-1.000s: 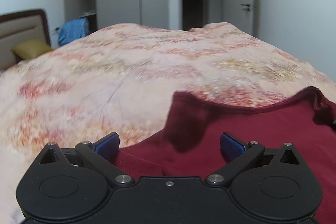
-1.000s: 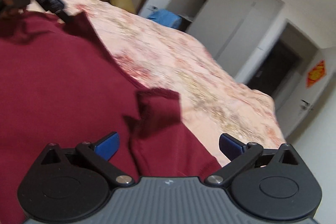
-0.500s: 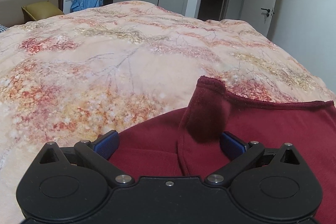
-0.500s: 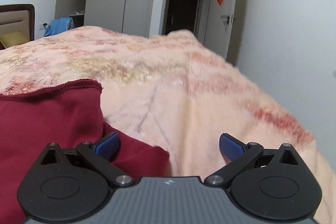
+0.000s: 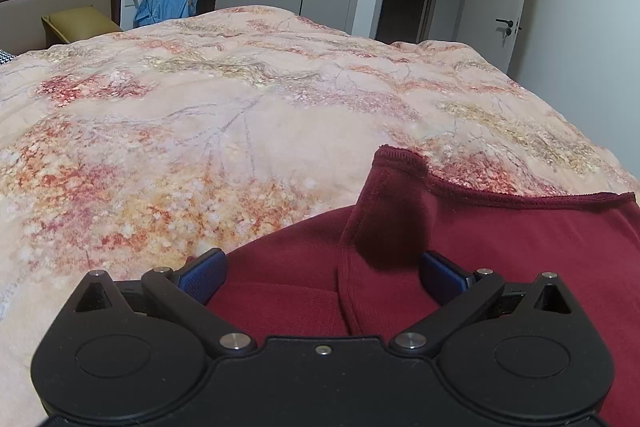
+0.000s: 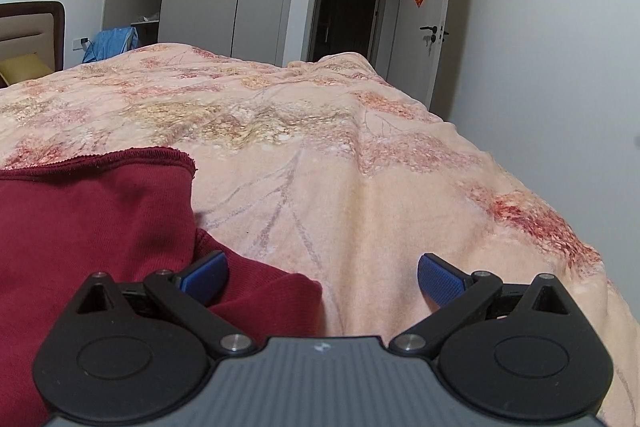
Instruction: Fold small clothes
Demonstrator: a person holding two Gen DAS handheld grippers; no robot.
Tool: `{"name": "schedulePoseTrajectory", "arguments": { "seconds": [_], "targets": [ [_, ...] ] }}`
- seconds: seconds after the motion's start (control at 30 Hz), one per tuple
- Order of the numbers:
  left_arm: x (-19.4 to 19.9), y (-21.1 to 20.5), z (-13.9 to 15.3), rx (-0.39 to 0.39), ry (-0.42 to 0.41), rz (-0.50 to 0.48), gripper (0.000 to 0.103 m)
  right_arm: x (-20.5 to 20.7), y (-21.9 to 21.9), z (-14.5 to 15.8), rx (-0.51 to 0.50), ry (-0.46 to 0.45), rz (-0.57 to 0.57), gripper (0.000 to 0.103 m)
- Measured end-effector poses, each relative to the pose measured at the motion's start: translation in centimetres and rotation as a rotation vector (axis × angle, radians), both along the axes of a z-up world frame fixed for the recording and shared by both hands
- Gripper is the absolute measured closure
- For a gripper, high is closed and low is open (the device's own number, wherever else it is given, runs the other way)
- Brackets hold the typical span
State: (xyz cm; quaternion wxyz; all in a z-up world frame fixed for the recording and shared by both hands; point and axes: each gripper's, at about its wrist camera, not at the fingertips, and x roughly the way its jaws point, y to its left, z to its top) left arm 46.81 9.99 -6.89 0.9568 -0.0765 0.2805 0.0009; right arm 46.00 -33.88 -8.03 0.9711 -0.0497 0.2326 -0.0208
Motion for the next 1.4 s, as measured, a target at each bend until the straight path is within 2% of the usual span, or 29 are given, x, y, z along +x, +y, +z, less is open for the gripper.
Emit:
{"name": "schedulePoseTrajectory", "arguments": {
  "seconds": [0.2, 0.33, 0.5, 0.63, 0.73, 0.83, 0.93, 1.03, 1.27, 1.4],
  "targets": [
    [-1.2, 0.0, 2.7, 0.016, -0.026, 0.038, 0.001, 0.0, -0.9, 1.2, 0.045, 0.007, 0.002, 0.000],
    [-2.3, 0.5, 5.1, -0.025, -0.039, 0.055, 0.001, -2.2, -0.2, 3.5, -0.027, -0.069, -0.003, 0.000],
    [-4.1, 0.3, 7.8, -0.007, -0.064, 0.068, 0.001, -4.7, 1.6, 6.5, -0.092, -0.142, 0.043, 0.000],
    [-5.7, -0.3, 9.2, 0.010, -0.068, 0.062, 0.001, -6.3, 3.5, 8.6, -0.053, -0.170, 0.089, 0.000],
    [-7.1, -0.6, 9.5, 0.000, -0.040, 0.062, 0.001, -7.6, 5.5, 9.3, -0.022, -0.179, 0.142, 0.000],
    [-8.9, -0.8, 9.1, -0.022, -0.007, 0.044, 0.001, -9.1, 8.1, 9.0, 0.010, -0.168, 0.192, 0.000],
    [-11.1, -0.9, 8.4, -0.046, 0.020, 0.023, 0.001, -11.2, 10.8, 7.5, 0.054, -0.116, 0.269, 0.000],
    [-13.6, -1.0, 7.8, -0.069, 0.025, 0.012, 0.001, -13.4, 13.6, 5.8, 0.020, -0.090, 0.348, 0.000],
    [-18.6, -0.8, 5.7, -0.175, 0.042, 0.059, 0.001, -15.9, 16.6, 4.5, -0.038, -0.134, 0.380, 0.000],
    [-20.5, -1.5, 4.2, -0.234, 0.058, 0.082, 0.001, -16.1, 17.2, 3.1, -0.039, -0.103, 0.392, 0.000]
  ]
}}
